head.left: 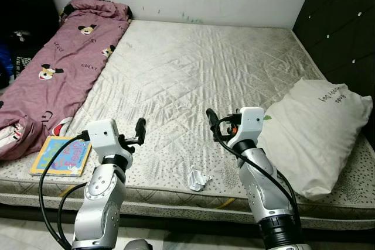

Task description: Clean up the room

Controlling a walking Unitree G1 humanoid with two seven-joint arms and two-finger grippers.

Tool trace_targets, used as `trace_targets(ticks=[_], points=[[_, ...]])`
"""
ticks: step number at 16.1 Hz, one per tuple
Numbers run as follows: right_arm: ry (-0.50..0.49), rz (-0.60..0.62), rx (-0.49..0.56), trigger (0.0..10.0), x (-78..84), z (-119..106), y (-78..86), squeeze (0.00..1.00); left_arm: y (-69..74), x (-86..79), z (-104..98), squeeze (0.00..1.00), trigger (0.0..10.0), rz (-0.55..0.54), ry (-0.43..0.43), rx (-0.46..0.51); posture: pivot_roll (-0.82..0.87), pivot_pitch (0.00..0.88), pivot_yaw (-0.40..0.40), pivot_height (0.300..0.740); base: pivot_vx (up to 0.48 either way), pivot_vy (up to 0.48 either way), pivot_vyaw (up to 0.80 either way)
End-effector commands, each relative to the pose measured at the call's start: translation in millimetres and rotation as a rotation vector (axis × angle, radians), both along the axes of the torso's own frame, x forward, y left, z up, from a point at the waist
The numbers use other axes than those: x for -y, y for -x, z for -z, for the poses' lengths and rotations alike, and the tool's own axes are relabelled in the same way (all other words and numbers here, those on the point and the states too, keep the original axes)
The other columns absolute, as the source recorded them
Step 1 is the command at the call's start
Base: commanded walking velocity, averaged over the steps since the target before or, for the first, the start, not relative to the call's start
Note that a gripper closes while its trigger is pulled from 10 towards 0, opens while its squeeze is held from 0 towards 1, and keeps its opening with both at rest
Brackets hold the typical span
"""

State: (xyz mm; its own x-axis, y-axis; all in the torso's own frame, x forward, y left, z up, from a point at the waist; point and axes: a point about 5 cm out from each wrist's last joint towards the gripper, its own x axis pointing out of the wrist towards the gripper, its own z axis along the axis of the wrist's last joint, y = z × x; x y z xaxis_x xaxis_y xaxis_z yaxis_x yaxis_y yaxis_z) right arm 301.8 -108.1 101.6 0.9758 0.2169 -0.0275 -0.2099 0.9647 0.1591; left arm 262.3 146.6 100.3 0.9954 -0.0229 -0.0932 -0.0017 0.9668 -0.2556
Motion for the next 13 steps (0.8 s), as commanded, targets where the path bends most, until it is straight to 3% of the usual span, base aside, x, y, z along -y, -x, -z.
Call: trace_targets(ticks=[1, 9, 11, 13], points=[[-0.004, -0.007, 0.006, 10.0, -1.1, -3.6, 0.2, 0.0, 0.7, -0.8, -2.1, 0.0, 10.0, -0.006, -0.003, 0.002, 0.11, 0.023, -0.043, 0.716, 0.0, 0.0, 0.0], [-0.001, -0.008, 0.007, 10.0, 0.3, -3.9, -0.7, 0.0, -0.7, -0.3, -1.2, 0.0, 10.0, -0.016, 0.001, -0.007, 0.11, 0.01, -0.046, 0.623, 0.0, 0.0, 0.0], [0.011, -0.014, -0.002, 10.0, -0.6, -2.6, -0.7, 0.0, -1.2, -4.7, -4.1, 0.0, 10.0, -0.059, -0.033, 0.013, 0.11, 0.01, -0.046, 0.618, 0.0, 0.0, 0.0], [0.027, -0.022, -0.018, 10.0, -1.4, -0.7, -1.5, 0.0, -1.8, -8.0, -9.9, 0.0, 10.0, -0.03, -0.081, 0.049, 0.11, 0.003, -0.048, 0.618, 0.0, 0.0, 0.0]])
